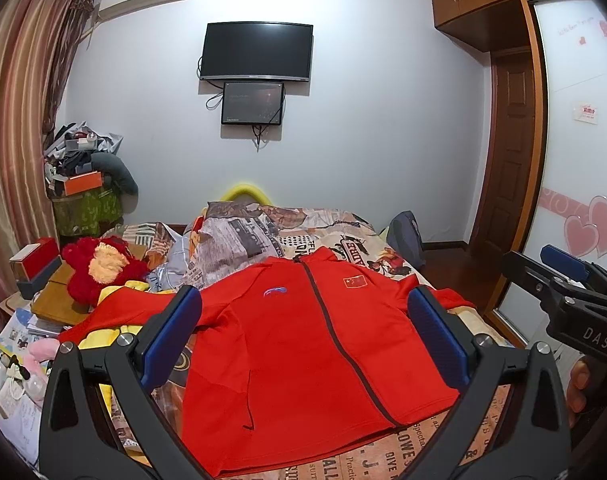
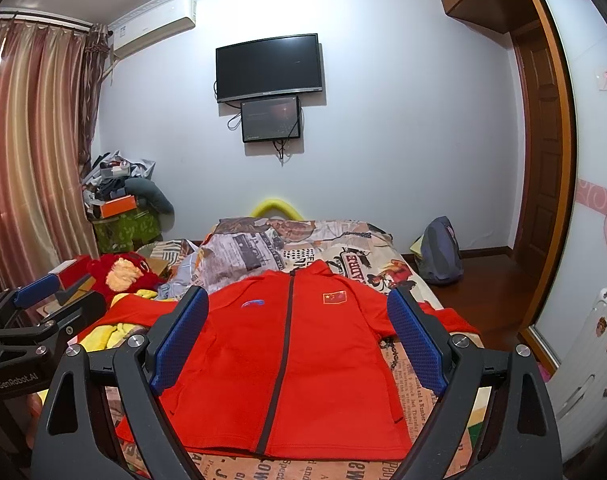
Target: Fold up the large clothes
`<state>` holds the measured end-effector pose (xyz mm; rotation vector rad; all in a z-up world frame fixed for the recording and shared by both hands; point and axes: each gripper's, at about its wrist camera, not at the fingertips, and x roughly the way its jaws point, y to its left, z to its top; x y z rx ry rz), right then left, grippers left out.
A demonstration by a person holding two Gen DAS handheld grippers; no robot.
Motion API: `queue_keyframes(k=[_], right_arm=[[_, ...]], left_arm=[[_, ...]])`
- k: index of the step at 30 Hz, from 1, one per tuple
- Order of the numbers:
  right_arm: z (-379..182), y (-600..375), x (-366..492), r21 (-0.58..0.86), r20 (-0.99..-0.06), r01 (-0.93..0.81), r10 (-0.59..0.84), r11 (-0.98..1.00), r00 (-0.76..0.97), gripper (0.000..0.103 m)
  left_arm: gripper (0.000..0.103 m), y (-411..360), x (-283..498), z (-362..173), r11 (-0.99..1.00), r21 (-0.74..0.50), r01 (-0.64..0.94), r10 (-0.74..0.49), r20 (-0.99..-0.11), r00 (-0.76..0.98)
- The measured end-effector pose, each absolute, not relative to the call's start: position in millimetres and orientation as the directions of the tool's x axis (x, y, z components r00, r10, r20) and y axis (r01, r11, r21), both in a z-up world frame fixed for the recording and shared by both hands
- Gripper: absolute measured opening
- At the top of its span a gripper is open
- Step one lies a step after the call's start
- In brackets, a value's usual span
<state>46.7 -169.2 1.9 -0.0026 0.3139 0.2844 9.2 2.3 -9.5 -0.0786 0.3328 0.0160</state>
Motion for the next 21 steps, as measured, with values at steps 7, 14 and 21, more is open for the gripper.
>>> queue_keyframes(k=[7, 14, 21], right_arm=[[1.2, -166.2, 47.8, 0.044, -0.309, -0.284, 0.283, 0.958, 0.908, 0.089], [1.7, -164.5, 48.4, 0.043, -0.316, -0.287, 0.285, 0.957, 0.905, 0.089], [1.8, -164.7, 48.4, 0.043, -0.317, -0.287, 0.286, 0.957, 0.904, 0.089]], left_arm=[[0.103, 4.1, 10.0, -10.3, 0.996, -0.077, -0.037, 0.009, -0.328, 0.944], [0.103, 6.2, 12.5, -11.0, 0.996, -0.081, -0.043, 0.014, -0.333, 0.943], [0.103, 6.9, 13.3, -11.7, 0.996, -0.081, -0.044, 0.014, -0.335, 0.942]])
